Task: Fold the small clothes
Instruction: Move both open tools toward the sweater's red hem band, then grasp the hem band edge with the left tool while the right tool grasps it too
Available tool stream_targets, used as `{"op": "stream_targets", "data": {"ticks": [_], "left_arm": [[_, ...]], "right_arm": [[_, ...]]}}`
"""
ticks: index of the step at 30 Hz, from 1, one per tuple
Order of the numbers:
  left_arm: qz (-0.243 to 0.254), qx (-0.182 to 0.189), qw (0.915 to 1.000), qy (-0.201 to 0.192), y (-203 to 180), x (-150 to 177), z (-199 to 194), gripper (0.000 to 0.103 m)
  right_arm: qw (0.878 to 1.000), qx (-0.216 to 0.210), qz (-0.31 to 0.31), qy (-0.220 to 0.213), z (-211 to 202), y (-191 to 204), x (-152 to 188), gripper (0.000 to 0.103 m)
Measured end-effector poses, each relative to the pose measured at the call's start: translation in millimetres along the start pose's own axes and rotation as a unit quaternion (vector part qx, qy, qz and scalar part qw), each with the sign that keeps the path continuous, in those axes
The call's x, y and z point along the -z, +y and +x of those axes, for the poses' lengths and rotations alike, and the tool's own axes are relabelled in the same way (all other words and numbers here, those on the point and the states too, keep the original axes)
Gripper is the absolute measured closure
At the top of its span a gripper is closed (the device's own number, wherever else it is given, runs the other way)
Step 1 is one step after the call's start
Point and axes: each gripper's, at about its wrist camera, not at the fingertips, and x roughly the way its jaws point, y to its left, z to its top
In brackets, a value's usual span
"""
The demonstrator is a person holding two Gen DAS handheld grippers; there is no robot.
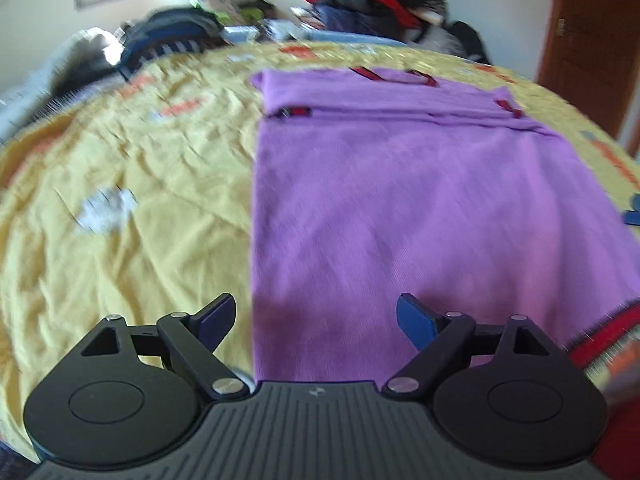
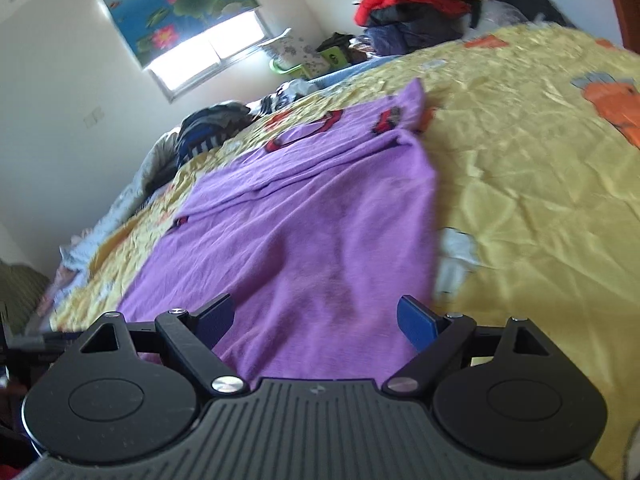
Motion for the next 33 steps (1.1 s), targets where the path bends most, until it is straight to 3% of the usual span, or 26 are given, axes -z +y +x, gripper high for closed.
{"op": "stream_targets", "data": {"ticks": [4, 7, 9, 12, 16, 19, 21, 22, 29, 33], "left_arm": [[-0.021, 0.017, 0.9996, 0.008, 18, 7, -5, 0.015], [-0.047, 0.082, 0.9953, 0.023, 37, 11, -5, 0.013], [-0.047, 0.12, 0.9913, 0.023, 47, 12, -4, 0.004], [-0.051, 0.174, 0.9828, 0.032, 58, 9, -1, 0.003], [-0.092, 0.273, 0.9563, 0.047, 74, 6, 10, 0.003], [-0.124, 0.337, 0.9323, 0.044, 83, 9, 22, 0.001], [-0.156, 0.38, 0.9104, 0.049, 88, 11, 32, 0.001], [-0.16, 0.392, 0.9049, 0.046, 88, 11, 34, 0.001], [-0.115, 0.421, 0.8971, 0.07, 59, 1, 43, 0.001], [-0.109, 0.426, 0.895, 0.076, 53, -2, 48, 0.001]], "right_arm": [[1.0, -0.004, 0.025, 0.002, -15, -20, -1, 0.016], [0.999, -0.012, 0.028, 0.018, -22, -32, 3, 0.016], [0.998, -0.024, 0.043, 0.027, -24, -43, 6, 0.016], [0.994, -0.063, 0.081, 0.027, -29, -60, 7, 0.016], [0.989, -0.11, 0.089, 0.05, -31, -72, 5, 0.016], [0.984, -0.142, 0.079, 0.073, -31, -75, 2, 0.015], [0.98, -0.158, 0.075, 0.097, -29, -74, -1, 0.014], [0.977, -0.166, 0.071, 0.111, -27, -72, -2, 0.013], [0.955, -0.229, 0.026, 0.188, -11, -44, 0, 0.009], [0.947, -0.255, 0.023, 0.196, 0, -27, 1, 0.009]]}}
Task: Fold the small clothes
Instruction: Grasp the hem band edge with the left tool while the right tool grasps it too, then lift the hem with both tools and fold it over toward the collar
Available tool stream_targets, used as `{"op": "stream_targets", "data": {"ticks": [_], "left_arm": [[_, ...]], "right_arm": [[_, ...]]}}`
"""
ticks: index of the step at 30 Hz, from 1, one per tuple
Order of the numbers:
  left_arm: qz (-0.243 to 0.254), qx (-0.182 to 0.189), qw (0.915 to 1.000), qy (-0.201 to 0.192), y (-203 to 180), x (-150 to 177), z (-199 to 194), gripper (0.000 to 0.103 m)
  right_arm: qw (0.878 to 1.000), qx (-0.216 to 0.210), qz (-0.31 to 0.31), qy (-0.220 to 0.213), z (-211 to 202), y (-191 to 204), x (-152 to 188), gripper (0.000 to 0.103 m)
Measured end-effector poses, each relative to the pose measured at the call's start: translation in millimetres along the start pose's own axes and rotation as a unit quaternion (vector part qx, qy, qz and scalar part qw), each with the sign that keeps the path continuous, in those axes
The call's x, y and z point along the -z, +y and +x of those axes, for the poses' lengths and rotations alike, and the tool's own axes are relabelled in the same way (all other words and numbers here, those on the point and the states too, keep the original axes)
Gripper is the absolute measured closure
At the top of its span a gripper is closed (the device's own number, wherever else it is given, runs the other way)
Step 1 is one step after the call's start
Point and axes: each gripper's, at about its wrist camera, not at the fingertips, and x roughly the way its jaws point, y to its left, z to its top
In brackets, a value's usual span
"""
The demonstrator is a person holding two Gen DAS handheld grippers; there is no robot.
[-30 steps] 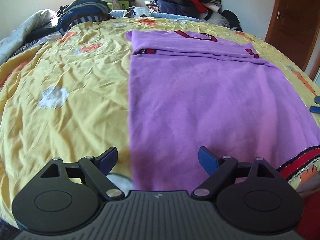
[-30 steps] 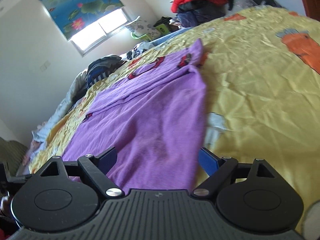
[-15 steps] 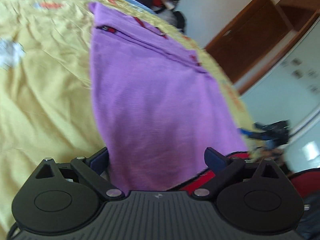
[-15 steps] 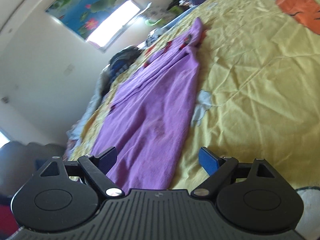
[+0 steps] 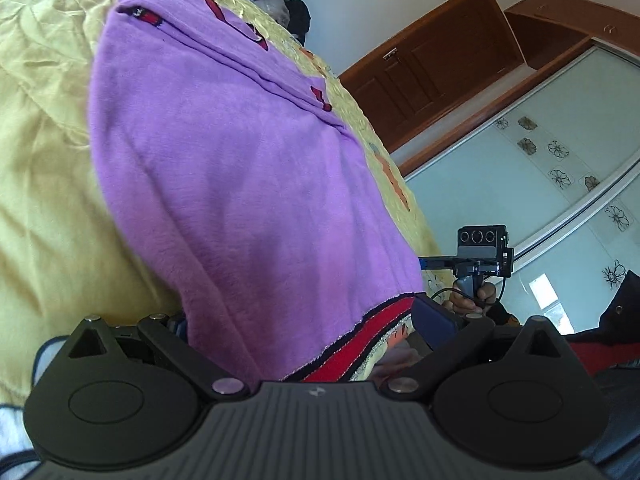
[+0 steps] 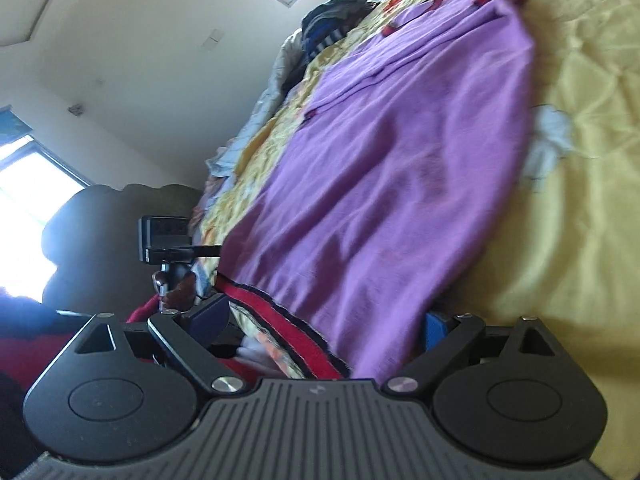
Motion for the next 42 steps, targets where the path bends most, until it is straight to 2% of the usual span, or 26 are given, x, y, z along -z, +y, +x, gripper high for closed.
{"op": "stream_targets", "data": {"ticks": [7, 11, 12, 13, 14, 15, 17, 18, 21, 23, 27, 32, 42], "left_arm": [[-0.007, -0.013, 0.9999, -0.004, -2, -1, 0, 0.001], [-0.005, -0.031, 0.9994, -0.014, -11, 1, 5, 0.002], [-0.003, -0.042, 0.999, -0.016, -14, 1, 6, 0.005], [0.001, -0.058, 0.9982, -0.017, -17, 1, 7, 0.01], [0.007, -0.075, 0.9971, -0.015, -21, 0, 9, 0.025], [0.014, -0.095, 0.9953, -0.014, -23, 1, 10, 0.047], [0.016, -0.126, 0.9919, -0.013, -24, 2, 10, 0.068], [0.009, -0.134, 0.9909, -0.013, -22, 2, 9, 0.077], [-0.007, -0.154, 0.9879, -0.018, -16, 4, 4, 0.094], [-0.004, -0.164, 0.9862, -0.024, -18, 5, 5, 0.095], [0.042, -0.195, 0.9794, -0.033, -38, 8, 9, 0.096], [0.081, -0.195, 0.9756, -0.06, -61, 3, 5, 0.096], [0.109, -0.207, 0.9657, -0.112, -91, -20, 12, 0.096]], "right_arm": [[1.0, -0.025, -0.002, -0.009, 33, 7, -16, 0.01], [1.0, -0.008, -0.013, 0.001, 47, 11, -22, 0.021], [1.0, 0.003, -0.016, 0.006, 48, 13, -21, 0.023], [1.0, 0.011, -0.018, 0.012, 48, 14, -20, 0.031], [1.0, 0.018, -0.016, 0.016, 47, 14, -19, 0.043], [1.0, 0.02, -0.007, 0.019, 48, 12, -17, 0.05], [0.999, 0.032, 0.016, 0.022, 46, 4, -10, 0.087], [0.999, 0.039, 0.027, 0.019, 44, 0, -5, 0.091], [0.999, 0.036, 0.035, 0.003, 39, -2, 5, 0.091], [0.998, 0.046, 0.032, -0.002, 39, 3, 6, 0.091], [0.998, 0.063, 0.02, -0.013, 45, 17, 1, 0.091], [0.998, 0.056, -0.006, -0.039, 43, 33, -16, 0.091], [0.995, 0.058, -0.03, -0.077, 35, 46, -36, 0.091]]}}
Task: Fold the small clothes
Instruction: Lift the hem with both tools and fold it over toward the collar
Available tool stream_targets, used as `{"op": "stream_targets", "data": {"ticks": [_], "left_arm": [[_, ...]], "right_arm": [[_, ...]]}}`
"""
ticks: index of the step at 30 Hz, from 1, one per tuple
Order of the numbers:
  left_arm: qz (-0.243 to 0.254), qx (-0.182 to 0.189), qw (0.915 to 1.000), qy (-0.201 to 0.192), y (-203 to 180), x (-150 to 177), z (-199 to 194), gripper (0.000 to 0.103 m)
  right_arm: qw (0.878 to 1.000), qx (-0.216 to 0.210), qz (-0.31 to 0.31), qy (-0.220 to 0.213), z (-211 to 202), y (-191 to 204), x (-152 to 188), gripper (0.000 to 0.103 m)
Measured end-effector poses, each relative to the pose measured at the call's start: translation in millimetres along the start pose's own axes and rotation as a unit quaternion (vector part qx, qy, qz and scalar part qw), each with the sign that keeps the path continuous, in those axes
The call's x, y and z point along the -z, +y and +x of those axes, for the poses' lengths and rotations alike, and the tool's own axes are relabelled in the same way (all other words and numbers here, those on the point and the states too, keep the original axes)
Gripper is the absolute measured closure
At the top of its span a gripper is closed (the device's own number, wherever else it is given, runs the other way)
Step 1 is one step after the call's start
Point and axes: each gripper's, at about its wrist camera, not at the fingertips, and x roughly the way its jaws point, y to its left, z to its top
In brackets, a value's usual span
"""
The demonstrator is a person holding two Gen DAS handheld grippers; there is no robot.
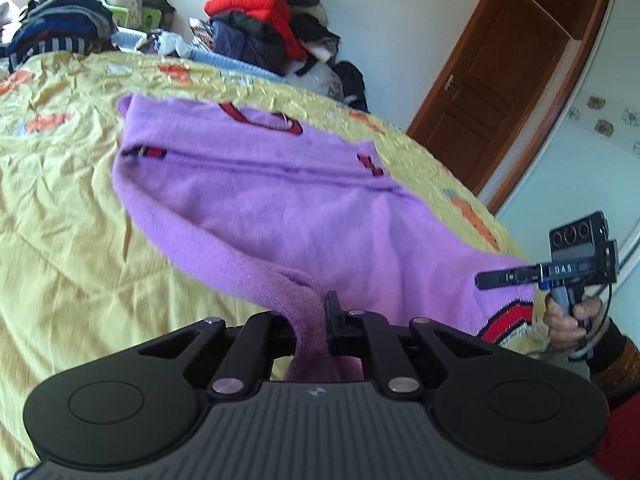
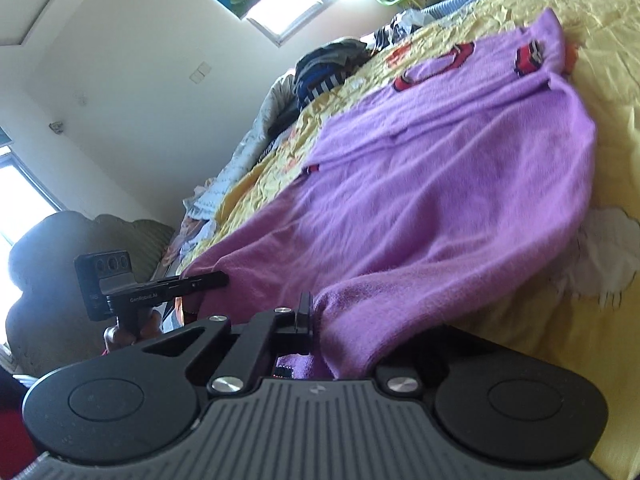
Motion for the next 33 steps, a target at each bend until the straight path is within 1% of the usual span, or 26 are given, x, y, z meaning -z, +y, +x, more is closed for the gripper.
{"op": "stream_targets", "data": {"ticks": [5, 10, 14, 18, 25, 28, 30, 33], "left_arm": [[-0.023, -0.031, 0.9981, -0.048, 0, -14, -1, 0.096], [-0.047, -0.056, 0.993, -0.093, 2, -30, 0, 0.096], [-0.075, -0.077, 0.9879, -0.112, 9, -47, 2, 0.096], [-0.09, -0.088, 0.9858, -0.111, 13, -60, 9, 0.096], [-0.099, -0.11, 0.9841, -0.099, 14, -77, 27, 0.096], [-0.119, -0.114, 0.9816, -0.097, 21, -82, 32, 0.096], [-0.129, -0.125, 0.9794, -0.092, 24, -85, 35, 0.096], [-0.128, -0.148, 0.9773, -0.082, 24, -89, 41, 0.096]], "right_arm": [[1.0, 0.006, -0.007, -0.027, 0, 3, -8, 0.091], [0.998, 0.025, -0.003, -0.06, 1, 1, -25, 0.091], [0.996, 0.038, 0.008, -0.086, 1, -7, -39, 0.091], [0.993, 0.048, 0.019, -0.102, 2, -16, -50, 0.091], [0.991, 0.062, 0.036, -0.109, 10, -32, -63, 0.091], [0.99, 0.058, 0.051, -0.121, 9, -41, -68, 0.091], [0.988, 0.057, 0.061, -0.128, 8, -47, -70, 0.091], [0.986, 0.057, 0.071, -0.136, 9, -55, -73, 0.091]]}}
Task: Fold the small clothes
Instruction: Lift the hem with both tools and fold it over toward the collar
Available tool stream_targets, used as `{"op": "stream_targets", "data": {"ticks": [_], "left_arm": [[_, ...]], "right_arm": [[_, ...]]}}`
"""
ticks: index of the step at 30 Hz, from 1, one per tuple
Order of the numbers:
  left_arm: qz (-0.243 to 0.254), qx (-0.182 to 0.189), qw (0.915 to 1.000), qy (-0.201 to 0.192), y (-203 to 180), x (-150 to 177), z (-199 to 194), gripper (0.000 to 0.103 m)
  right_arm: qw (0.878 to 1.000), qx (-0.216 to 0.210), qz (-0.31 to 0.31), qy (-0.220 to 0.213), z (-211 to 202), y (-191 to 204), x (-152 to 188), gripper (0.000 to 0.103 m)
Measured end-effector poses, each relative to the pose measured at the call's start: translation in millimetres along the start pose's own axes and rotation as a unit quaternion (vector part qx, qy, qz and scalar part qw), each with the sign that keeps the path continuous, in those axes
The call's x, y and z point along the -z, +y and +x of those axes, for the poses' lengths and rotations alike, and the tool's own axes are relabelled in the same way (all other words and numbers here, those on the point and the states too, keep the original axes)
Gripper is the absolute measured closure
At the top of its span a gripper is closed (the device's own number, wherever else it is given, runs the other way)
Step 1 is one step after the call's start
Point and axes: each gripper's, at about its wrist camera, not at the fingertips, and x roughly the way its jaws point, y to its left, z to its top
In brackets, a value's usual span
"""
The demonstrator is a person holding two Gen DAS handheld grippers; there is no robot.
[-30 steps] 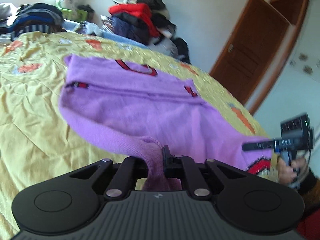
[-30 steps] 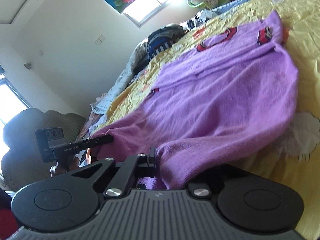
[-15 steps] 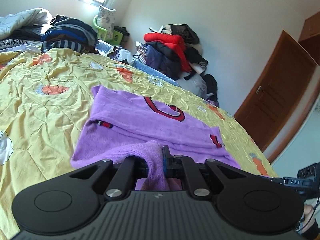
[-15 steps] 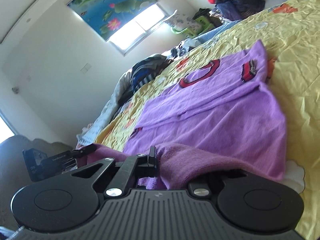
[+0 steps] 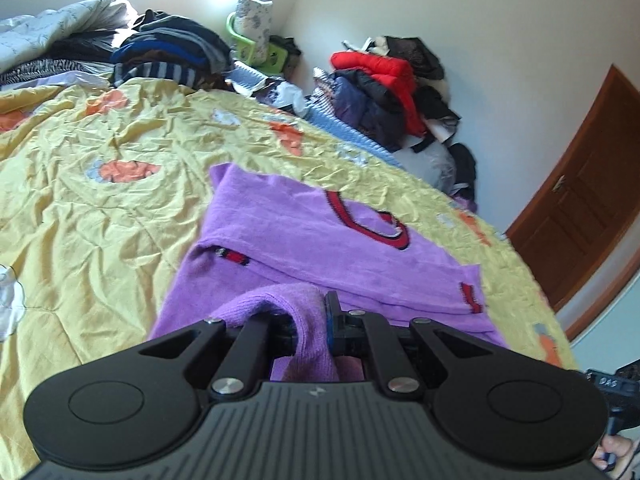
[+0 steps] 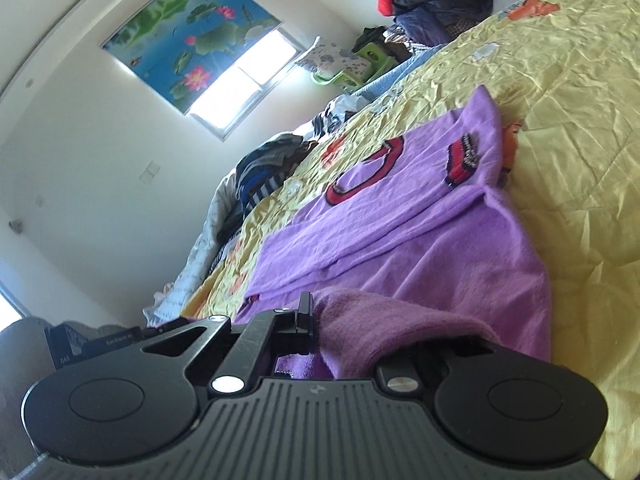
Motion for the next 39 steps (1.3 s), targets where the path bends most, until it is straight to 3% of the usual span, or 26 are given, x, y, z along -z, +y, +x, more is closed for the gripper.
{"op": "stream_targets", "data": {"ticks": [5, 13, 39], "left_arm": [[0.033, -0.035, 0.9988, -0.002, -12, -1, 8, 0.096], [0.059, -0.057, 0.9967, -0.001, -22, -11, 21, 0.096], [0.039, -0.076, 0.9961, -0.018, -25, -72, 76, 0.096]], "right_arm": [[1.0, 0.004, 0.004, -0.002, 10, -3, -6, 0.091], [1.0, 0.008, 0.019, -0.003, 21, -11, -19, 0.091], [0.999, 0.013, 0.038, -0.008, 86, -28, -90, 0.091]]}}
